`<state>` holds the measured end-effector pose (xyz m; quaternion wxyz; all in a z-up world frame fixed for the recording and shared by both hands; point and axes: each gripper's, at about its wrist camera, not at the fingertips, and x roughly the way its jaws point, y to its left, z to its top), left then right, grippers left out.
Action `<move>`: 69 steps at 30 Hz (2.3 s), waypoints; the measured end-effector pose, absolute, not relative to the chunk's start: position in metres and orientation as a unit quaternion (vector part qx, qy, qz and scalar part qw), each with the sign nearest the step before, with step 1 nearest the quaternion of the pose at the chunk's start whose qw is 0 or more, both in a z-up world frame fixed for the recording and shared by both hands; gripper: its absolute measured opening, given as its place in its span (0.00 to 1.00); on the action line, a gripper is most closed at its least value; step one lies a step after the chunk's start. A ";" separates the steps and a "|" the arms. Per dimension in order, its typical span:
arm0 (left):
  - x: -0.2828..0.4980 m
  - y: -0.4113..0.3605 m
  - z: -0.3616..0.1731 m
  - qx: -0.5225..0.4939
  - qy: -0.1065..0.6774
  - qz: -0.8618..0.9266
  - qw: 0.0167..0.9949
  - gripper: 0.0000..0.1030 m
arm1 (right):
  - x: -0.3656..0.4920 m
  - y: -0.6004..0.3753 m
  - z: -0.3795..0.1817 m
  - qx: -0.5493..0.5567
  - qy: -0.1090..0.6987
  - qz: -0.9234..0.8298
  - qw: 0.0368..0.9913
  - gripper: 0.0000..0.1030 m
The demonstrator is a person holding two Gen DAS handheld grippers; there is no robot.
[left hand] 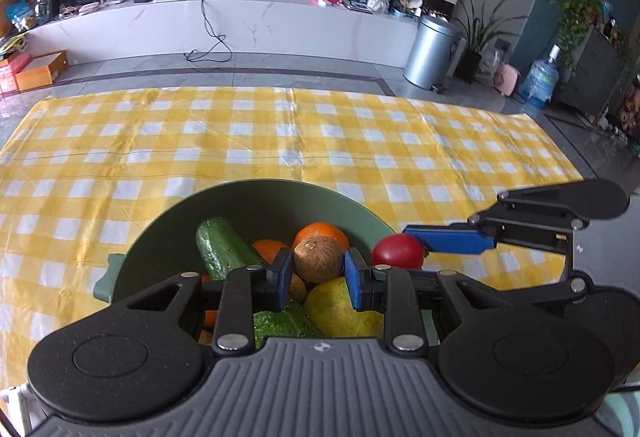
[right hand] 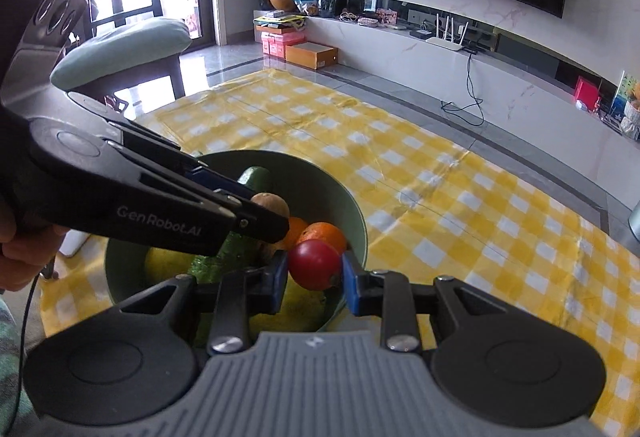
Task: Organize fruits
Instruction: 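Carry the kiwi and tomato over the colander and lower them inside, then open both tools and lift them out of the colander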
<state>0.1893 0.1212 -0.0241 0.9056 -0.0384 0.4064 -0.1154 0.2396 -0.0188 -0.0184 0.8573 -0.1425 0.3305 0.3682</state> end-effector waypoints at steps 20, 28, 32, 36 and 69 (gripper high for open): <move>0.189 0.114 -0.035 -0.003 0.404 -0.125 0.906 0.37 | 0.243 -0.016 -0.023 -0.200 0.330 0.374 0.843 0.25; 0.176 0.134 -0.019 -0.044 0.366 -0.114 0.922 0.46 | 0.249 -0.009 -0.015 -0.175 0.337 0.374 0.846 0.25; 0.171 0.155 -0.007 -0.086 0.344 -0.069 0.933 0.46 | 0.260 0.002 -0.009 -0.147 0.340 0.378 0.849 0.25; 0.173 0.181 -0.009 -0.142 0.342 -0.036 0.928 0.46 | 0.272 0.020 -0.010 -0.133 0.348 0.379 0.847 0.25; 0.147 0.170 0.002 -0.125 0.320 -0.010 0.939 0.46 | 0.283 0.048 -0.010 -0.171 0.357 0.332 0.856 0.49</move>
